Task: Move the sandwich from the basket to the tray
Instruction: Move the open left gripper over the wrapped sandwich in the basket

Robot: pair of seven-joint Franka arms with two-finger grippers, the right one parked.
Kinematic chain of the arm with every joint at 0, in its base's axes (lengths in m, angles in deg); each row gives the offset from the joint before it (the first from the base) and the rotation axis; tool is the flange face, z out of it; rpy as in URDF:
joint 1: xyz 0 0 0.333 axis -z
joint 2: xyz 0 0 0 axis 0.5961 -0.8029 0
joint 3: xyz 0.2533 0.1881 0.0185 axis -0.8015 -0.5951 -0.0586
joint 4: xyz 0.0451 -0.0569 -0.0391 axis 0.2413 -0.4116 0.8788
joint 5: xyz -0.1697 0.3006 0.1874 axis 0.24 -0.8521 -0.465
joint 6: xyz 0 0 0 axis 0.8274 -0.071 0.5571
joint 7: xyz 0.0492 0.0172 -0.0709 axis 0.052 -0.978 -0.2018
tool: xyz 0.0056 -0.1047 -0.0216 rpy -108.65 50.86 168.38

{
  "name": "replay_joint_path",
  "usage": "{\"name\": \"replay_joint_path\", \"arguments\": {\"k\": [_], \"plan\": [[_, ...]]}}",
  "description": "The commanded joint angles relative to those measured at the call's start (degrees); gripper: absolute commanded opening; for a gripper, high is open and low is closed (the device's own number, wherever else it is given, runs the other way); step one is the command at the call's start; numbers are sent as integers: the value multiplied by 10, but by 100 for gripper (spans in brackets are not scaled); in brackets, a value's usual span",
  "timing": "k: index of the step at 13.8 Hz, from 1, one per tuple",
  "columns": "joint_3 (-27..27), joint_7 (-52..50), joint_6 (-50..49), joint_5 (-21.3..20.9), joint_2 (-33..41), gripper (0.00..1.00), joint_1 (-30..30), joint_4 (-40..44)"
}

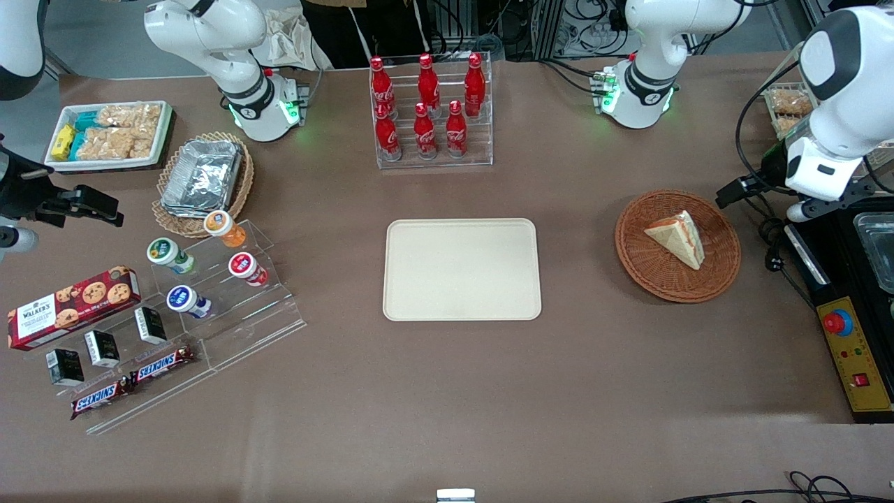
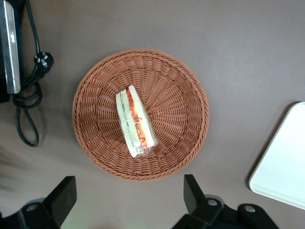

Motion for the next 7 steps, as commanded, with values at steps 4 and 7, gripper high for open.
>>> {"name": "replay_joint_path", "arguments": {"k": [4, 7], "plan": [[-2, -23, 96, 12, -17, 100, -3, -82], [-7, -23, 122, 47, -52, 100, -4, -95]]}}
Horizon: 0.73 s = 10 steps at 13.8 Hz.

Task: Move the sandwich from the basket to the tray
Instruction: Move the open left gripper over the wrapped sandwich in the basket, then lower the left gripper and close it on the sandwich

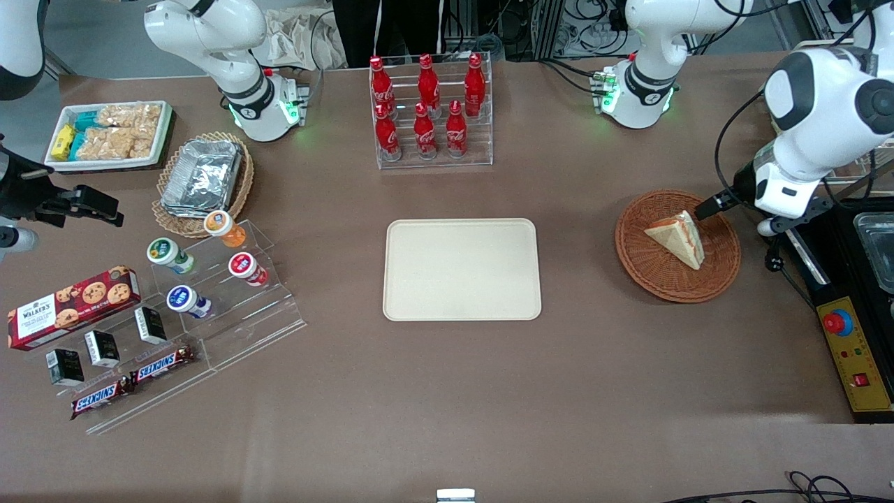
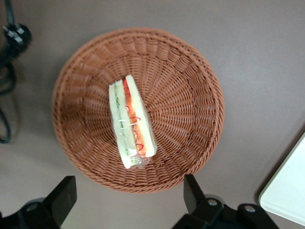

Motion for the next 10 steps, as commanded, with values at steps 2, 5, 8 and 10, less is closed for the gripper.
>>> {"name": "replay_joint_path", "arguments": {"k": [2, 5, 8, 10], "plan": [[-13, -7, 25, 30, -39, 100, -2, -8], [-19, -7, 30, 59, -78, 100, -2, -8], [-26, -7, 38, 86, -119, 100, -2, -8], [-26, -6, 44, 86, -149, 100, -2, -7]]}}
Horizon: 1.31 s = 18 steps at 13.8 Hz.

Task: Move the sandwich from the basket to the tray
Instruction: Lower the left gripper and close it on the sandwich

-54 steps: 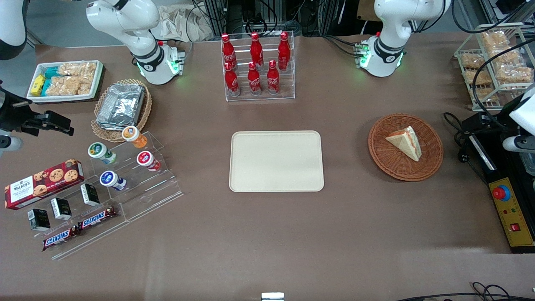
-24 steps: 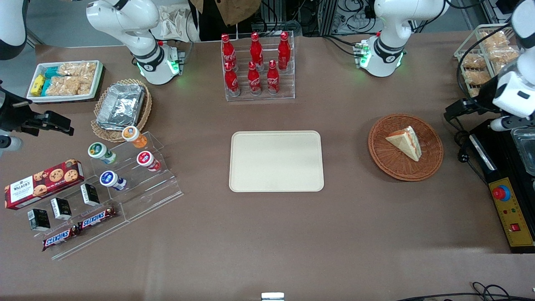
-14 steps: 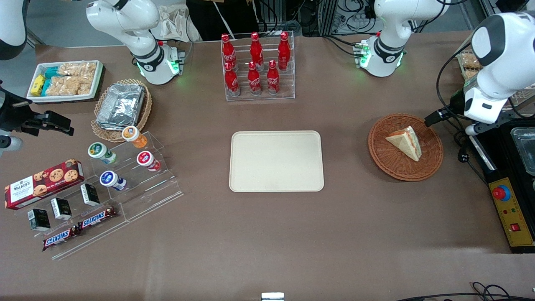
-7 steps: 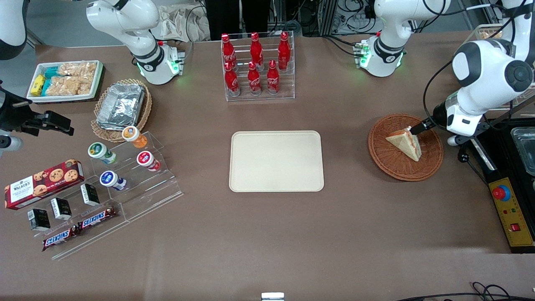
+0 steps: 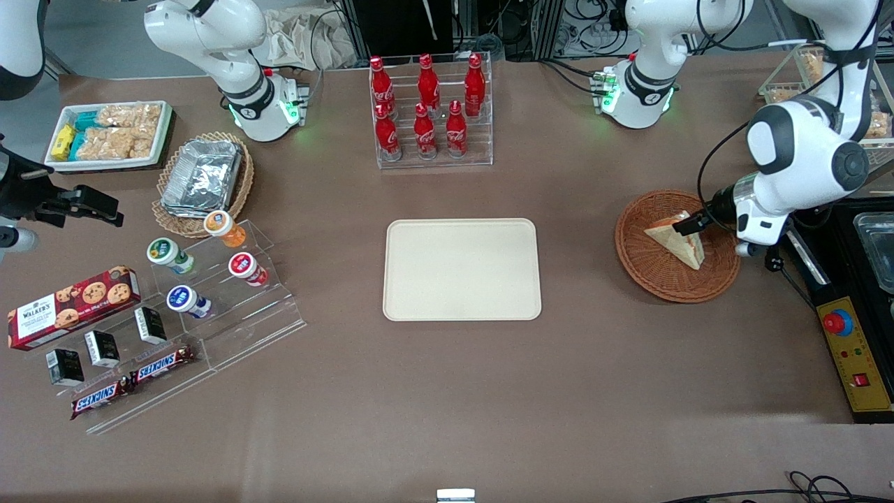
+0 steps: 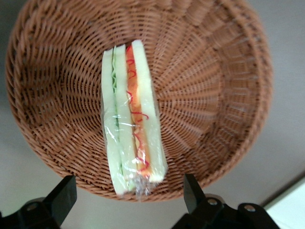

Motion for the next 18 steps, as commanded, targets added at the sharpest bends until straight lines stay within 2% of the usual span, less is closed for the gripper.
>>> {"name": "replay_joint_path", "arguments": {"k": [1, 7, 8, 10, 12, 14, 17, 18], "plan": [[0, -5, 21, 11, -41, 100, 0, 4], [1, -6, 72, 23, -90, 99, 0, 4], [1, -6, 72, 28, -90, 98, 0, 4], [1, -6, 73, 74, -92, 90, 1, 6], [1, -6, 73, 79, -94, 85, 1, 6], [1, -7, 74, 83, -98, 73, 0, 7], [0, -6, 82, 104, -104, 38, 0, 7], [0, -6, 81, 104, -100, 31, 0, 7]]}}
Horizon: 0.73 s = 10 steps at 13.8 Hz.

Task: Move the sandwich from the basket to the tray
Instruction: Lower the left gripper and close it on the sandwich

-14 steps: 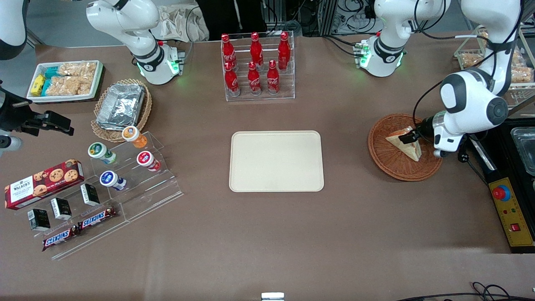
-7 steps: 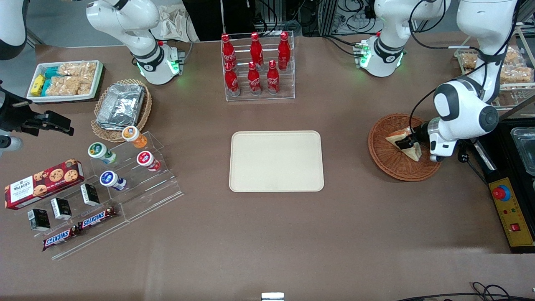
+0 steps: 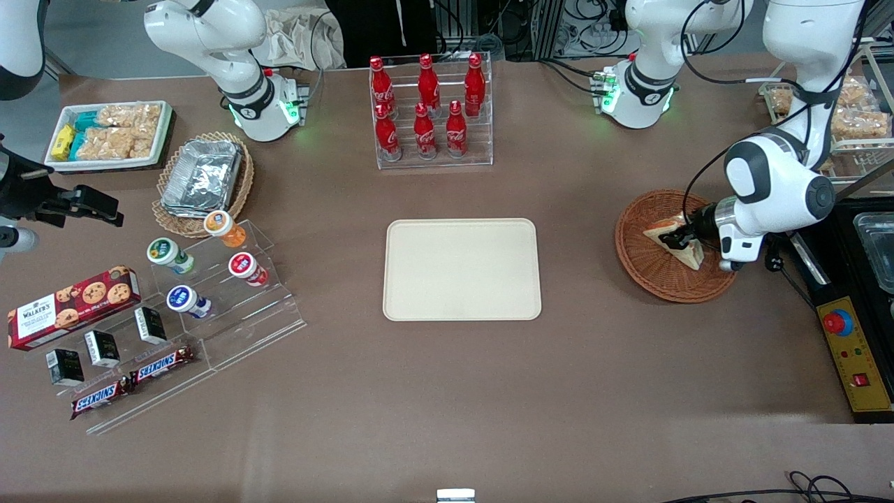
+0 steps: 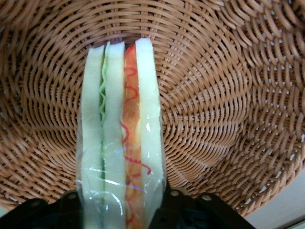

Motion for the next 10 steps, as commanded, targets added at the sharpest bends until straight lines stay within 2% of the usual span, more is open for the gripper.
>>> {"name": "replay_joint_path", "arguments": {"k": [1, 4, 7, 10], "plan": [[1, -6, 5, 12, -3, 29, 0, 7], [-1, -1, -16, -2, 23, 29, 0, 13], [-1, -6, -95, -73, 57, 29, 0, 40], [-1, -7, -222, -128, 81, 29, 0, 116]]}}
